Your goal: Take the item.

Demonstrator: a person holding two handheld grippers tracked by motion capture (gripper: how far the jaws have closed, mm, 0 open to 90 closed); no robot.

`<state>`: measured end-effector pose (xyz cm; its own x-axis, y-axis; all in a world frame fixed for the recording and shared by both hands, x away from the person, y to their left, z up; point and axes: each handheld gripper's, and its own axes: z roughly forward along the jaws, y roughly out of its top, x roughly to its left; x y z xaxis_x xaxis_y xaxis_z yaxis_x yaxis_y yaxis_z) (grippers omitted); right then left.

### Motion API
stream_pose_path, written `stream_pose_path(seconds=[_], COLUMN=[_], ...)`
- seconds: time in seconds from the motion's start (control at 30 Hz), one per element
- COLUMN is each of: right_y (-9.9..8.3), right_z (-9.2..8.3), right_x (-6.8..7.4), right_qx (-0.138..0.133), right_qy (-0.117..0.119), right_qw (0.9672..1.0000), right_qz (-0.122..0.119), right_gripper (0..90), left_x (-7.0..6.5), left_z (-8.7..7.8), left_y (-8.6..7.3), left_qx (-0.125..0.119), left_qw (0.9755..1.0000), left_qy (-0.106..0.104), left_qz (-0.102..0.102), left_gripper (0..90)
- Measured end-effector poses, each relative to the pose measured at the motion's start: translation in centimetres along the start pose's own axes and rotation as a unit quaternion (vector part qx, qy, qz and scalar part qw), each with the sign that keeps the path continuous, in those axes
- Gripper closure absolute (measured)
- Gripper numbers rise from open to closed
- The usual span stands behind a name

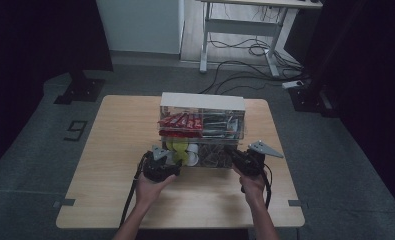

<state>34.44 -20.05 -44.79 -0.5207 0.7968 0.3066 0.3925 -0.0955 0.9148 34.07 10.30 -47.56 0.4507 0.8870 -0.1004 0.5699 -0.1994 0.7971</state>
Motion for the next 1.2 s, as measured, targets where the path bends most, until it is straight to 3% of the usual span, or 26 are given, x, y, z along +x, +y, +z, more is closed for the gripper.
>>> stream_pose_path(seconds=[0.6,0.9,1.2], right_y=[-0.1,-0.1,-0.1], right_z=[0.2,0.2,0.2], right_x=[-0.1,-0.1,0.0], right_qx=[0.002,0.002,0.001], right_qy=[-0.003,-0.004,-0.006], right_qw=[1.0,1.0,1.0], right_qz=[-0.002,-0.004,-0.005], right_gripper=[89.4,89.4,89.3], left_x=[-1.1,-1.6,-2.3], left_z=[1.3,2.0,2.3], left_y=[0.6,0.7,0.3], left_qx=[-0.001,-0.003,-0.016], left_qw=[0.9999,1.0,0.9994], left_qy=[-0.01,-0.003,0.021], left_qz=[-0.002,0.006,0.024], left_gripper=[29.9,29.0,29.2])
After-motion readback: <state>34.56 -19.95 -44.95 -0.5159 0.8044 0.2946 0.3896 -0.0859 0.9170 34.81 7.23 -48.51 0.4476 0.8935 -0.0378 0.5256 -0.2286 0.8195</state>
